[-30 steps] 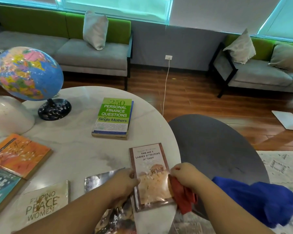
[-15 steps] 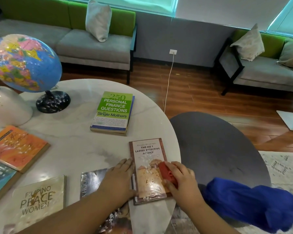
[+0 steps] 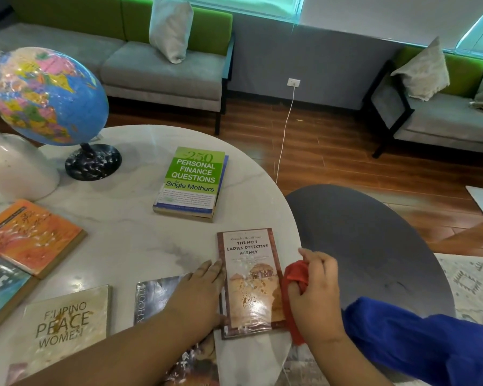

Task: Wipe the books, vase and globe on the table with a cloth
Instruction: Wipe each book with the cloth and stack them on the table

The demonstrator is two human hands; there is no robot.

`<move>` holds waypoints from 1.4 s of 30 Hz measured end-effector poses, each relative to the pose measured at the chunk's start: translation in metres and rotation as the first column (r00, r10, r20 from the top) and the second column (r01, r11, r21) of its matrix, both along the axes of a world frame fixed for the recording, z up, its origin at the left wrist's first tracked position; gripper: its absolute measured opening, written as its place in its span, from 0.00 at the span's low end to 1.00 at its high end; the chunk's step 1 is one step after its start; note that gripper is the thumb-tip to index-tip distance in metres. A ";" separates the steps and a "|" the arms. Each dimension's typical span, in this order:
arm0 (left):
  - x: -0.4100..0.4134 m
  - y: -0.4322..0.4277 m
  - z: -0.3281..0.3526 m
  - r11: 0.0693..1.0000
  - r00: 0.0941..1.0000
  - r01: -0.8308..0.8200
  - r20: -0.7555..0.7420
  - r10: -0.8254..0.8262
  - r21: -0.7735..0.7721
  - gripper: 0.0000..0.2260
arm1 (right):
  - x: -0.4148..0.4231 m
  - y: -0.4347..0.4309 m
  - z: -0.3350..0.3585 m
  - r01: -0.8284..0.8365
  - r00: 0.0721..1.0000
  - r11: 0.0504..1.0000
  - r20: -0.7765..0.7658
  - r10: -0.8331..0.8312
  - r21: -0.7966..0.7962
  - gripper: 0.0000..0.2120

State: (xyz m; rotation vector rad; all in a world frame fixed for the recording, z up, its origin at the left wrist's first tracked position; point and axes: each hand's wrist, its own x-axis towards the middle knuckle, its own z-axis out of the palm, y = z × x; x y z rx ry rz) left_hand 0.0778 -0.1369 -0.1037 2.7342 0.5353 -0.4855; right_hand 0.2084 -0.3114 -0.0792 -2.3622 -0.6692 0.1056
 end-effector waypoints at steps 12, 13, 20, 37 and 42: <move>-0.001 0.003 -0.003 1.000 0.999 0.030 -0.010 -0.030 0.001 0.45 | -0.009 -0.008 -0.029 -0.076 0.982 0.996 -0.171 0.084 0.051 0.22; 0.000 0.004 -0.003 0.999 0.999 0.032 -0.010 -0.032 0.002 0.45 | -0.007 -0.008 -0.028 -0.021 0.976 0.999 -0.215 0.030 0.045 0.28; -0.001 0.004 -0.002 0.999 0.999 0.035 -0.012 -0.035 0.003 0.45 | -0.003 -0.008 -0.025 -0.096 0.991 0.995 -0.092 0.097 0.013 0.19; 0.000 0.003 -0.002 1.000 0.999 0.028 -0.037 -0.028 0.004 0.45 | -0.004 0.005 -0.034 -0.385 0.922 0.897 -0.039 0.386 -0.215 0.16; 0.000 0.002 0.003 1.000 0.999 0.015 -0.043 -0.015 0.010 0.44 | 0.011 0.000 -0.029 -0.442 0.895 0.864 -0.053 0.443 -0.240 0.13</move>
